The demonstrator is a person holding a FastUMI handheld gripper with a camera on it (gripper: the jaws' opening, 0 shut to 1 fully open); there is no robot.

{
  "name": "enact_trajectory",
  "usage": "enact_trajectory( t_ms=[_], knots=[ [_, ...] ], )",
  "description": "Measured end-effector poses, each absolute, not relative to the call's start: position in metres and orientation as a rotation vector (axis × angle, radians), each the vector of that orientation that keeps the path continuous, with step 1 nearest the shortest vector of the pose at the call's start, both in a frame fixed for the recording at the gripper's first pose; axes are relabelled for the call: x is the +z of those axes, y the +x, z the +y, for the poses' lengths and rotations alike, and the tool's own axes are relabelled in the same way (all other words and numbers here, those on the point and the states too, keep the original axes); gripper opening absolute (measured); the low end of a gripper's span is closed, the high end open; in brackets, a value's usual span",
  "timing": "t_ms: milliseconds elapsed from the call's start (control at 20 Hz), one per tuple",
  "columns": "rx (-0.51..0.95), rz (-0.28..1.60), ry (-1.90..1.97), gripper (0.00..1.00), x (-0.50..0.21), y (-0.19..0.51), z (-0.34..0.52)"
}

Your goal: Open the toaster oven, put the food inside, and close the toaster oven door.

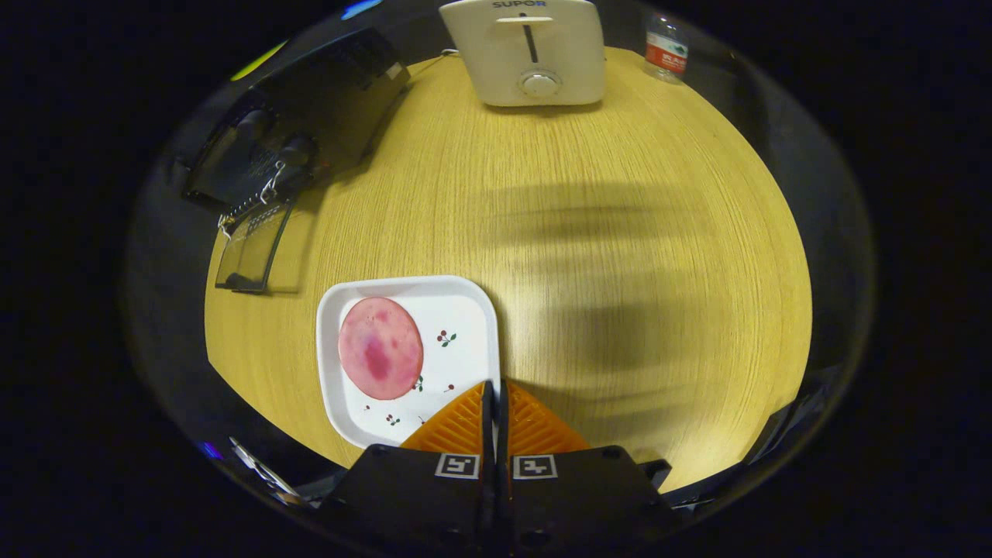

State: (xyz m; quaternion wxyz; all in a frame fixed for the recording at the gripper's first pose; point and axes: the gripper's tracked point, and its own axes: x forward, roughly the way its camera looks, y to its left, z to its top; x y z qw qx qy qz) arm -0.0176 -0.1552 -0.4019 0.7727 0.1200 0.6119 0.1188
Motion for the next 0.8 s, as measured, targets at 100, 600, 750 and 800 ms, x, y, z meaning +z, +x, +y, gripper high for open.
enact_trajectory(
  t_ms=[100, 600, 750, 800],
  knots=[
    [0.211, 1.335, 0.404, 0.02, -0.4, -0.026, -0.15],
    [0.093, 1.174, 0.811, 0.02, -0.357, -0.07, -0.146],
    [0.089, 1.107, 0.835, 0.02, -0.334, -0.083, -0.141],
    [0.094, 1.086, 0.852, 0.02, -0.326, -0.088, -0.136]
  ],
)
